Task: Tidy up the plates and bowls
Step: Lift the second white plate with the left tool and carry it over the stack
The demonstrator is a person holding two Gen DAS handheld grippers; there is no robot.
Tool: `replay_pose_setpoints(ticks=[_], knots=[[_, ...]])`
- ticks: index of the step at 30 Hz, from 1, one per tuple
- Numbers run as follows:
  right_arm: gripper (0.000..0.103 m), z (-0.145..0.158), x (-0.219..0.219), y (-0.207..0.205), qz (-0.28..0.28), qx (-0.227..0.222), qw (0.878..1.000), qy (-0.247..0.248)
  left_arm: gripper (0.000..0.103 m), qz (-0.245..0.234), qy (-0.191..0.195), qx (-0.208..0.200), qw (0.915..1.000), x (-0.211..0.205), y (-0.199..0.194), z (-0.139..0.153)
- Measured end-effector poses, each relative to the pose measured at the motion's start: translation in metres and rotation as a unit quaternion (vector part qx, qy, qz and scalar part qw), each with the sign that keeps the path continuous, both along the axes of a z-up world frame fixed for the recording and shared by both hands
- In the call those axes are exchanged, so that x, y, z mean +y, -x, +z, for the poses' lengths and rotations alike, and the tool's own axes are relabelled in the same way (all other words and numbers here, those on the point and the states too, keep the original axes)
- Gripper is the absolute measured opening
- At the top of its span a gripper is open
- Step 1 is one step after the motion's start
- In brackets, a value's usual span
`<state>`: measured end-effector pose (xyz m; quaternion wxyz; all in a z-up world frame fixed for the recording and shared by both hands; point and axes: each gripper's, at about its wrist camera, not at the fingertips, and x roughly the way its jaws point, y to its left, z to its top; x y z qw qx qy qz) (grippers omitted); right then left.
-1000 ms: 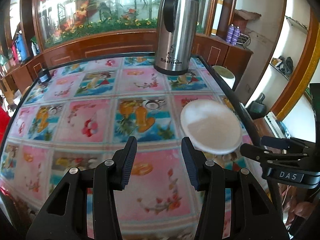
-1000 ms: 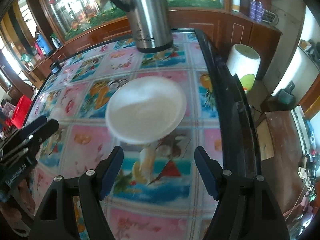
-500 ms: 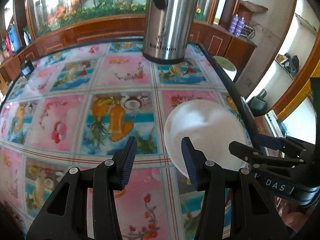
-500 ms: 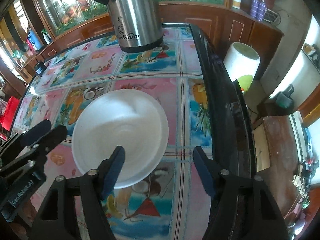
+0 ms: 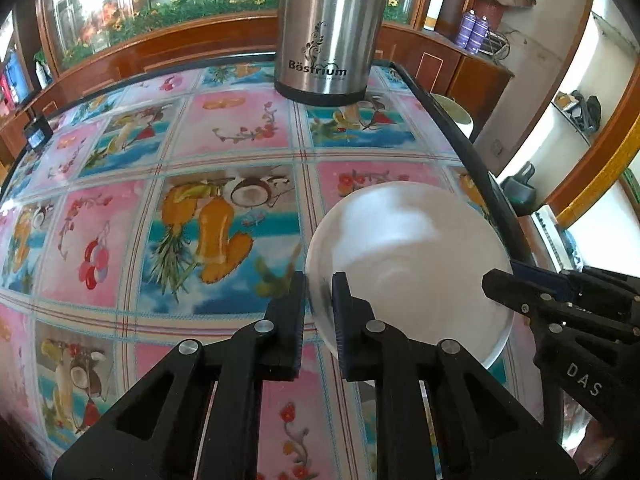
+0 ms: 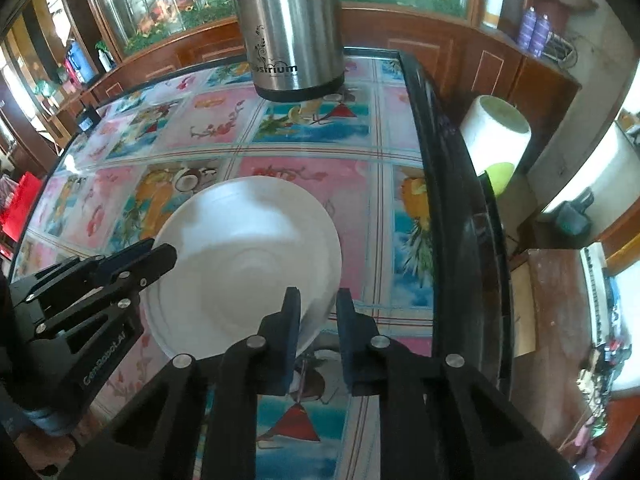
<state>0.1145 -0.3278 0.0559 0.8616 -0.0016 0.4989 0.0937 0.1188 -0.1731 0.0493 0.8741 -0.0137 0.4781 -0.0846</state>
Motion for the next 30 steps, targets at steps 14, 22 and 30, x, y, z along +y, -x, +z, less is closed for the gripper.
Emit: replay_pose_setpoints(ticks=[14, 22, 30], knots=[[0.019, 0.011, 0.047, 0.058, 0.04, -0.027, 0.999, -0.018, 0.012, 0.024, 0.005, -0.005, 0.9997, 0.058, 0.063, 0.019], [0.021, 0.015, 0.104, 0.097, 0.086, -0.037, 0.995, -0.035, 0.012, 0.064, -0.011, -0.025, 0.9976, 0.121, 0.115, 0.031], [0.021, 0.028, 0.166, 0.126, 0.136, -0.051, 0.988, -0.049, 0.012, 0.11, -0.009, -0.044, 0.9929, 0.19, 0.161, 0.046]])
